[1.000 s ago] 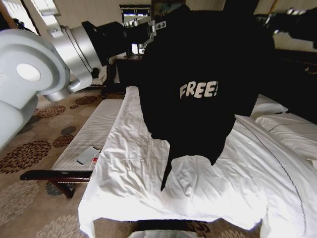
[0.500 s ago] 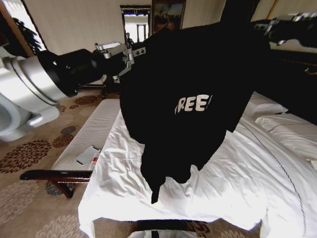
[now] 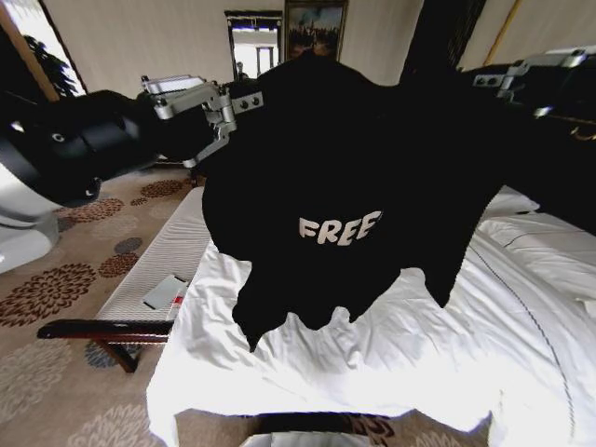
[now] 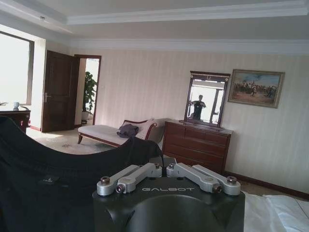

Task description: Fold the clothes on the bed.

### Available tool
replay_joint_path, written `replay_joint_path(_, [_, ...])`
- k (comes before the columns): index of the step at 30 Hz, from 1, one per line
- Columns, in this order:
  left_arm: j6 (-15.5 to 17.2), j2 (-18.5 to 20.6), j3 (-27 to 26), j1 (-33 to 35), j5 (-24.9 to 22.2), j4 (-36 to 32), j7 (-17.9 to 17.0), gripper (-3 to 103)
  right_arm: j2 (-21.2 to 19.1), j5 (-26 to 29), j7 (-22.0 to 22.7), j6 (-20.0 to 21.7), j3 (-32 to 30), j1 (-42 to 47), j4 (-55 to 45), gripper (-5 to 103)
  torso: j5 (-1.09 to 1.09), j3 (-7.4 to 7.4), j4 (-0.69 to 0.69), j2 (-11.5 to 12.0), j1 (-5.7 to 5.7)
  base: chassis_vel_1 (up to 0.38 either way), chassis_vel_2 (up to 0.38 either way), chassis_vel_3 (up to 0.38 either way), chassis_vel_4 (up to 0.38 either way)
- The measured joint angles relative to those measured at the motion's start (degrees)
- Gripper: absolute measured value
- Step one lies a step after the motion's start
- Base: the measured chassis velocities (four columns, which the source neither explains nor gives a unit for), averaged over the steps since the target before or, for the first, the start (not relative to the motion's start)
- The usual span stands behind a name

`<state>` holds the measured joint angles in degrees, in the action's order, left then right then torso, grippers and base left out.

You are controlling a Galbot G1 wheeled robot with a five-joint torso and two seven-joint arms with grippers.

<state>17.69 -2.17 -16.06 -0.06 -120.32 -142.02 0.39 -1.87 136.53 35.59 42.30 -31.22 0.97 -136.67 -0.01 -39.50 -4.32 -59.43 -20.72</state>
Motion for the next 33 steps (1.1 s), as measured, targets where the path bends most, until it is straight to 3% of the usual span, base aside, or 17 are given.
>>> replay_joint_path(7, [-0.1,1.4,-2.3,0.6,-3.8,-1.4,0.0,1,-1.7,6.3,3.1,0.0,1.3,-4.5,-1.7,0,0.02,0.00,-0.02,0.0,0.00,0.000,0.000,0.000,0.000])
replay_joint_path(11, [-0.1,0.3,-2.4,4.3,-3.0,-1.5,0.0,1,-1.1,7.6,5.4,0.0,1.7,-3.3,-3.4,0,0.02,0.00,-0.03,0.0,0.01,0.000,0.000,0.000,0.000])
replay_joint_path(13, [0.0,-1.8,-4.5,9.9,-1.5,-1.5,0.0,1,0.9,6.9,7.6,0.0,2.4,-0.5,-4.9,0,0.00,-0.01,-0.01,0.0,0.00,0.000,0.000,0.000,0.000])
replay_joint_path(16, [0.3,-4.3,-6.9,17.9,3.0,-0.7,0.0,1,4.6,1.1,8.2,-0.1,3.9,3.6,-5.3,0,0.00,-0.02,0.00,0.0,-0.01,0.000,0.000,0.000,0.000])
replay_joint_path(19, [0.3,-5.0,-7.1,20.3,5.2,-0.1,0.0,1,5.9,-1.2,8.2,-0.1,4.6,5.0,-4.8,0,0.02,-0.02,0.00,0.0,-0.02,0.000,0.000,0.000,0.000])
replay_joint_path(20, [0.4,-6.7,-5.9,23.5,10.2,2.1,0.0,1,9.0,-7.1,7.4,-0.1,5.3,9.1,-2.8,0,0.02,-0.01,0.00,0.0,-0.01,0.000,0.000,0.000,0.000])
replay_joint_path(21, [0.4,-6.7,-5.9,23.5,10.2,2.1,0.0,1,9.0,-7.1,7.4,-0.1,5.3,9.1,-2.8,0,0.02,-0.01,0.00,0.0,-0.01,0.000,0.000,0.000,0.000])
replay_joint_path(25, [0.9,-9.7,-3.5,26.6,16.9,6.2,0.0,1,14.4,-19.0,2.7,-0.4,6.5,17.9,1.9,0,0.00,-0.02,-0.02,0.0,-0.02,0.000,0.000,0.000,0.000])
replay_joint_path(26, [0.9,-9.7,-3.5,26.6,16.9,6.2,0.0,1,14.4,-19.0,2.7,-0.4,6.5,17.9,1.9,0,0.00,-0.02,-0.02,0.0,-0.02,0.000,0.000,0.000,0.000])
replay_joint_path(28, [1.2,-10.9,-2.4,28.3,19.9,8.4,0.0,1,16.9,-24.8,0.0,-1.1,9.0,19.8,4.6,0,0.02,-0.02,0.00,0.0,-0.02,0.000,0.000,0.000,0.000])
replay_joint_path(33, [1.7,-14.5,1.0,29.1,25.0,13.6,0.1,1,21.1,-31.7,-3.4,-2.9,15.4,19.6,9.1,0,0.02,-0.01,0.00,0.0,-0.01,0.000,0.000,0.000,0.000])
